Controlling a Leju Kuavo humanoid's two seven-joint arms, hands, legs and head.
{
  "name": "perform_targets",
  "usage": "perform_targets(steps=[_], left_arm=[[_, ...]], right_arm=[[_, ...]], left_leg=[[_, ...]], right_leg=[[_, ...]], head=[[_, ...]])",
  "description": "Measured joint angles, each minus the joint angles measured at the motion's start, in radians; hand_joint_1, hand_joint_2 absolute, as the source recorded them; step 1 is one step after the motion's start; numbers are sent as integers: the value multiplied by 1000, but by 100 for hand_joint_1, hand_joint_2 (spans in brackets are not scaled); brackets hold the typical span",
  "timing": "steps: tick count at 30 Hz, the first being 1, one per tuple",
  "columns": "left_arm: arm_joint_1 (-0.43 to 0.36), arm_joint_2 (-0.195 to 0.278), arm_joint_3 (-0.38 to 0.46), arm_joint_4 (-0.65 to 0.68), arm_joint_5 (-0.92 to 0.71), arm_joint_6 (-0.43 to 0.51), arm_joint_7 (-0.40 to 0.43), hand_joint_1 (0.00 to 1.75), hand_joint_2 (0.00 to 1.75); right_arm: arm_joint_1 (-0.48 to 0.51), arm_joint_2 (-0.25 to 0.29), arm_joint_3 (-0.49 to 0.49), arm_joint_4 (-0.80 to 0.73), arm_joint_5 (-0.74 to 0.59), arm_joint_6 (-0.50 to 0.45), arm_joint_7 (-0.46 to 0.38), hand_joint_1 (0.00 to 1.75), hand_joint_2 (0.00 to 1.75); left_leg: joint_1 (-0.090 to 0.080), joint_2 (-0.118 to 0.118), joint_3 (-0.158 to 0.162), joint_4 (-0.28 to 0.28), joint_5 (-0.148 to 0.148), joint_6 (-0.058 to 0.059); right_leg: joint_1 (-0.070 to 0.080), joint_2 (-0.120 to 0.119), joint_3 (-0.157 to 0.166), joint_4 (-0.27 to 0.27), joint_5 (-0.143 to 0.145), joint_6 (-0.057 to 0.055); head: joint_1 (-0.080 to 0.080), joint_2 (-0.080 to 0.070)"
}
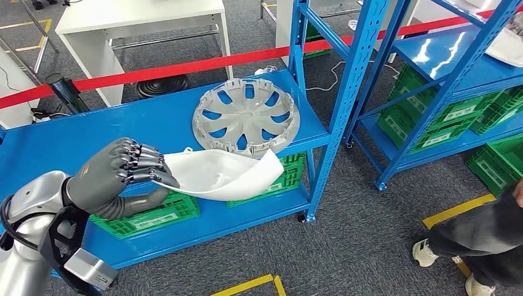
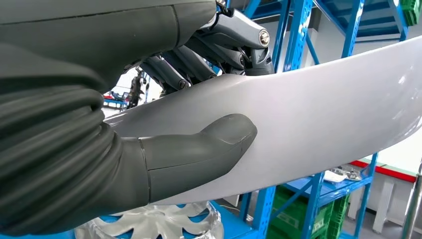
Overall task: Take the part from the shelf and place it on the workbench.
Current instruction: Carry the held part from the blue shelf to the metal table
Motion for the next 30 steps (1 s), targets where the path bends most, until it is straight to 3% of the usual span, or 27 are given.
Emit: perform_targets(steps=[12,18,21,23,25,26,27,28,30], left_arm=[[53,-50,57,-11,-36,59,13,175,175],[105,-63,93,-19,-61,80,29,175,175],[119,-66,108,-29,-71,79,28,175,175],[124,-71,115,-34,-80,77,26,175,175],[131,-76,119,-34,-85,76,26,175,175],[137,-77,121,-34,-86,75,26,175,175],[142,-79,123,-34,-86,74,26,175,175],[146,-80,126,-34,-87,73,26,175,175],[150,-81,130,-34,-88,72,26,175,175]], right_arm=[[0,0,0,0,7,8,0,0,0],[1,0,0,0,13,11,0,0,0],[1,0,0,0,15,11,0,0,0],[1,-1,0,0,18,11,0,0,0],[2,-2,0,0,20,11,0,0,0],[2,-2,0,0,22,11,0,0,0],[2,-2,0,0,23,11,0,0,0],[2,-3,0,0,24,11,0,0,0],[1,-4,0,0,25,11,0,0,0]], left_leg=[[-2,0,0,1,-1,2],[-8,0,-1,4,-5,13],[-2,1,7,-15,10,24],[5,3,11,-28,20,30],[5,5,5,-26,22,33],[5,5,1,-23,22,33],[5,5,-4,-18,23,32],[6,5,-9,-13,23,31],[6,5,-18,0,23,26]], right_leg=[[-1,0,1,-1,1,2],[-7,0,2,-3,1,12],[-6,0,4,0,-4,22],[-5,0,-24,65,-51,27],[-5,0,-82,195,-119,31],[-6,0,-104,246,-138,33],[-6,0,-111,265,-139,34],[-7,0,-97,242,-121,34],[-9,-1,-25,115,-67,33]], head=[[0,0],[0,0],[0,0],[2,0],[3,0],[3,0],[3,0],[3,0],[3,0]])
